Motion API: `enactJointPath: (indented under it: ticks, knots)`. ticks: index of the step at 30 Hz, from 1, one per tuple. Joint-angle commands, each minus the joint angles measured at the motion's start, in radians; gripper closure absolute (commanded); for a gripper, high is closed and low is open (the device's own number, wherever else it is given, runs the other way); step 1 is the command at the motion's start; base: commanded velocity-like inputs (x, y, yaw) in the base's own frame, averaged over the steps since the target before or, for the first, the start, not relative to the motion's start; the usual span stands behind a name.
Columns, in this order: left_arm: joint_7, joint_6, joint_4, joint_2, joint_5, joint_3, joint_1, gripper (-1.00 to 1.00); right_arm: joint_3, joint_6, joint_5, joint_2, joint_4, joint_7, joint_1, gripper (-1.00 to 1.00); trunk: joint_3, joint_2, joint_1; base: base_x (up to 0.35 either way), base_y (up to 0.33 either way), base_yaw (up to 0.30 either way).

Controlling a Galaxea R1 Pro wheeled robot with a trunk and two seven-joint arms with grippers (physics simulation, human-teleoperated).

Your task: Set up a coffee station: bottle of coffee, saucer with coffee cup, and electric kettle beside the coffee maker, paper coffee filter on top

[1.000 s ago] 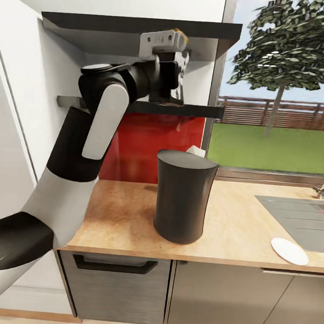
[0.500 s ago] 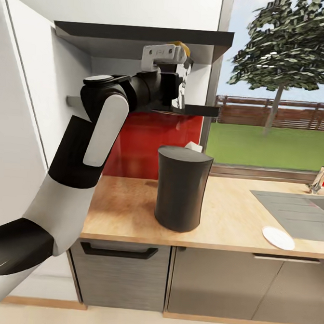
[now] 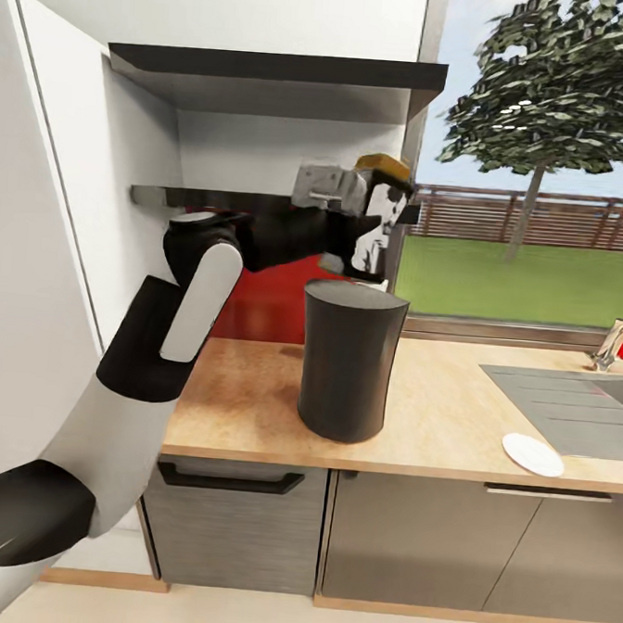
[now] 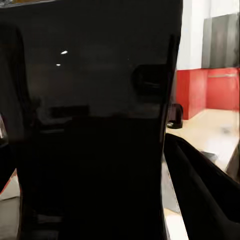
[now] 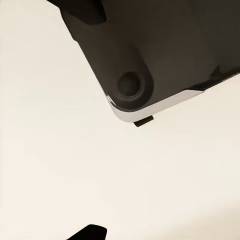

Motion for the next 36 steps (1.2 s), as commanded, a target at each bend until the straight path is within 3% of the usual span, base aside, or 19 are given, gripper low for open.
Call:
enactJointPath:
  ticks: [1, 2, 3, 5, 6, 8, 10, 12, 17, 20, 22, 24, 28, 31, 36]
  knots:
    - [-0.080, 0.002, -0.005, 0.023, -0.009, 0.002, 0.022, 1.00, -0.007, -0.006, 0.010, 0.000, 0.003, 0.001, -0.001, -1.00, -0.002, -0.001, 0.000, 0.000, 0.000, 0.000]
    - [-0.159, -0.003, -0.008, 0.053, -0.009, 0.002, 0.037, 1.00, -0.007, -0.006, 0.010, 0.000, 0.003, 0.001, -0.001, -1.00, -0.002, -0.001, 0.000, 0.000, 0.000, 0.000]
    - [-0.199, -0.008, -0.009, 0.068, -0.009, 0.002, 0.042, 1.00, -0.007, -0.005, 0.010, 0.000, 0.003, 0.001, -0.001, -1.00, -0.002, -0.001, 0.000, 0.000, 0.000, 0.000]
    - [-0.350, -0.036, -0.012, 0.139, -0.010, 0.002, 0.059, 1.00, -0.007, -0.005, 0.010, -0.001, 0.003, 0.001, -0.001, -1.00, -0.002, -0.001, 0.000, 0.000, 0.000, 0.000]
    - [-0.381, -0.041, -0.012, 0.157, -0.010, 0.002, 0.063, 1.00, -0.007, -0.005, 0.010, -0.001, 0.003, 0.001, -0.001, -1.00, -0.002, -0.001, 0.000, 0.000, 0.000, 0.000]
    - [-0.484, -0.056, -0.013, 0.221, -0.010, 0.002, 0.084, 1.00, -0.007, -0.005, 0.010, -0.001, 0.003, 0.001, -0.001, -1.00, -0.002, -0.001, 0.000, 0.000, 0.000, 0.000]
    - [-0.557, -0.068, -0.013, 0.259, -0.010, 0.004, 0.098, 1.00, -0.007, -0.005, 0.010, -0.001, 0.003, 0.001, -0.001, -1.00, -0.002, -0.001, 0.000, 0.000, 0.000, 0.000]
    - [-0.586, -0.072, -0.013, 0.274, -0.010, 0.004, 0.102, 1.00, -0.007, -0.005, 0.010, -0.001, 0.003, 0.001, -0.001, -1.00, -0.002, -0.001, 0.000, 0.000, 0.000, 0.000]
    - [-0.624, -0.079, -0.014, 0.319, -0.010, 0.005, 0.112, 1.00, -0.007, -0.005, 0.010, -0.001, 0.002, 0.001, -0.001, -1.00, -0.002, -0.001, 0.000, 0.000, 0.000, 0.000]
    - [-0.681, -0.114, -0.012, 0.388, -0.010, 0.006, 0.146, 1.00, -0.007, -0.005, 0.010, -0.001, 0.002, 0.000, -0.001, -1.00, -0.002, -0.001, 0.000, 0.000, 0.000, 0.000]
    - [-0.698, -0.145, -0.011, 0.413, -0.010, 0.006, 0.155, 1.00, -0.007, -0.005, 0.010, -0.001, 0.003, 0.001, -0.001, -1.00, -0.002, -0.001, 0.000, 0.000, 0.000, 0.000]
    - [-0.713, -0.199, -0.007, 0.456, -0.011, 0.006, 0.194, 1.00, -0.007, -0.005, 0.010, -0.001, 0.003, 0.001, -0.001, -1.00, -0.002, -0.001, 0.000, 0.000, 0.000, 0.000]
    - [-0.720, -0.291, 0.000, 0.484, -0.011, 0.025, 0.290, 1.00, -0.007, -0.005, 0.010, -0.001, 0.002, 0.000, -0.001, -1.00, -0.002, -0.001, 0.000, 0.000, 0.000, 0.000]
    - [-0.704, -0.325, 0.007, 0.489, -0.012, 0.032, 0.325, 1.00, -0.007, -0.005, 0.010, -0.001, 0.002, 0.001, -0.001, -1.00, -0.002, -0.001, 0.000, 0.000, 0.000, 0.000]
    - [-0.522, -0.410, 0.006, 0.488, -0.012, 0.030, 0.360, 1.00, -0.007, -0.005, 0.010, -0.001, 0.002, 0.000, -0.001, -1.00, -0.002, -0.001, 0.000, 0.000, 0.000, 0.000]
